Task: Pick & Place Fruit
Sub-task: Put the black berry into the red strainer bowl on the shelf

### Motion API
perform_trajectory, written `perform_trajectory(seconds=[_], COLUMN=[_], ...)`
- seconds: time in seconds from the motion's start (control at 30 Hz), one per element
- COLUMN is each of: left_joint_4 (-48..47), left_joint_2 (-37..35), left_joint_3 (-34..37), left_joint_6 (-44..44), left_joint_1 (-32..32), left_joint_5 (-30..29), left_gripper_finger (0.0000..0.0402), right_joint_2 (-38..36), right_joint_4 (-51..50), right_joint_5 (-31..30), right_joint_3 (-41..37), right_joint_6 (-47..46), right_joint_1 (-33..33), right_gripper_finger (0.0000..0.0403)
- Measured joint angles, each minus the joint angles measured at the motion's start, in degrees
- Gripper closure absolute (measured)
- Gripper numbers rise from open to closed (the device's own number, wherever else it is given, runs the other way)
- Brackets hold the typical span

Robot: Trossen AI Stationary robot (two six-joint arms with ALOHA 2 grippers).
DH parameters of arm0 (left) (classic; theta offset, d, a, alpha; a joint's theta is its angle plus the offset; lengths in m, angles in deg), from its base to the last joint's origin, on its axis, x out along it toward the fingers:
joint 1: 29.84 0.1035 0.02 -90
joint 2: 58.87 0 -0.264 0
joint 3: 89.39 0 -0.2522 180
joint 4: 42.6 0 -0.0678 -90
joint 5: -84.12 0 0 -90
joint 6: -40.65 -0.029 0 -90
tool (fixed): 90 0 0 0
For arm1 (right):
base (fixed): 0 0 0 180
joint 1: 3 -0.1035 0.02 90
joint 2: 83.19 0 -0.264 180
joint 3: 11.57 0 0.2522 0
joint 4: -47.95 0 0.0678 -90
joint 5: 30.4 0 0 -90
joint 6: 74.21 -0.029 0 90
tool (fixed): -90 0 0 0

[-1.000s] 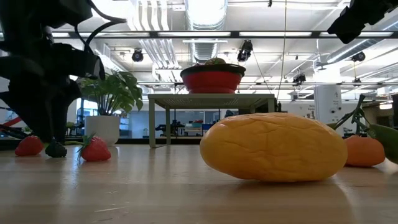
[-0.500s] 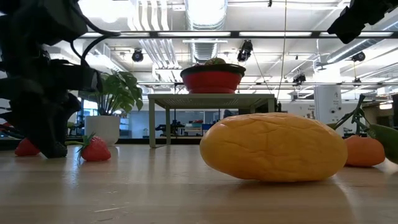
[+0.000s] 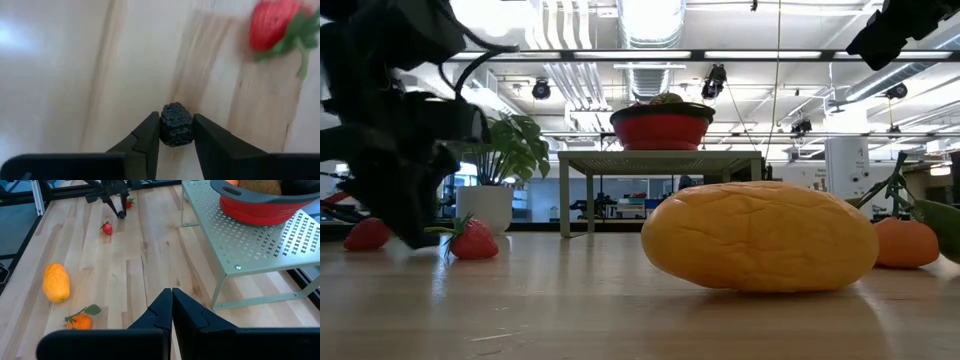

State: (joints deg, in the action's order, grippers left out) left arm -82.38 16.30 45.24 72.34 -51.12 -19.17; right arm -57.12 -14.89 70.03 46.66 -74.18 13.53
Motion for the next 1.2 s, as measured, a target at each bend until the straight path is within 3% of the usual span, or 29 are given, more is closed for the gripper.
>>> perform_trajectory(seconds=[0.17, 0.3, 0.37, 0.5, 0.6, 0.7, 0.8, 1.03, 1.2], left_joint_4=[-0.71, -1.03, -1.01, 3.32, 13.68, 24.48, 28.09, 27.66, 25.12], left_joint_2=[-0.07, -0.1, -0.11, -0.15, -0.17, -0.19, -0.2, 1.57, 4.5], left_joint_3=[-3.68, -8.92, -12.24, -18.78, -22.23, -24.89, -27.94, -34.49, -36.7], left_joint_6=[-6.06, -15.93, -21.91, -33.97, -46.99, -55.59, -56.56, -41.43, -35.33], left_joint_1=[1.74, 4.58, 6.24, 9.36, 12.66, 17.68, 24.39, 42.62, 50.65], left_joint_5=[-2.66, -9.6, -16.2, -35.04, -40.41, -35.15, -22.77, 3.72, 11.04], left_gripper_finger=[0.0282, 0.028, 0.0285, 0.0295, 0.0293, 0.0288, 0.0287, 0.029, 0.029], right_joint_2=[0.0, 0.0, 0.0, 0.0, 0.0, 0.0, 0.0, 0.0, 0.0], right_joint_4=[0.0, 0.02, 0.0, 0.0, 0.0, 0.0, 0.0, 0.0, 0.0], right_joint_5=[-0.01, 0.01, 0.01, -0.01, 0.0, -0.01, 0.01, 0.01, 0.01], right_joint_3=[0.0, 0.0, 0.0, 0.0, 0.0, 0.0, 0.0, 0.0, 0.0], right_joint_6=[0.0, 0.0, 0.0, 0.0, 0.0, 0.0, 0.0, 0.0, 0.0], right_joint_1=[-0.02, 0.0, -0.01, -0.02, -0.02, -0.02, -0.01, -0.01, -0.02], right_gripper_finger=[0.0394, 0.0394, 0.0394, 0.0394, 0.0394, 0.0394, 0.0394, 0.0394, 0.0394])
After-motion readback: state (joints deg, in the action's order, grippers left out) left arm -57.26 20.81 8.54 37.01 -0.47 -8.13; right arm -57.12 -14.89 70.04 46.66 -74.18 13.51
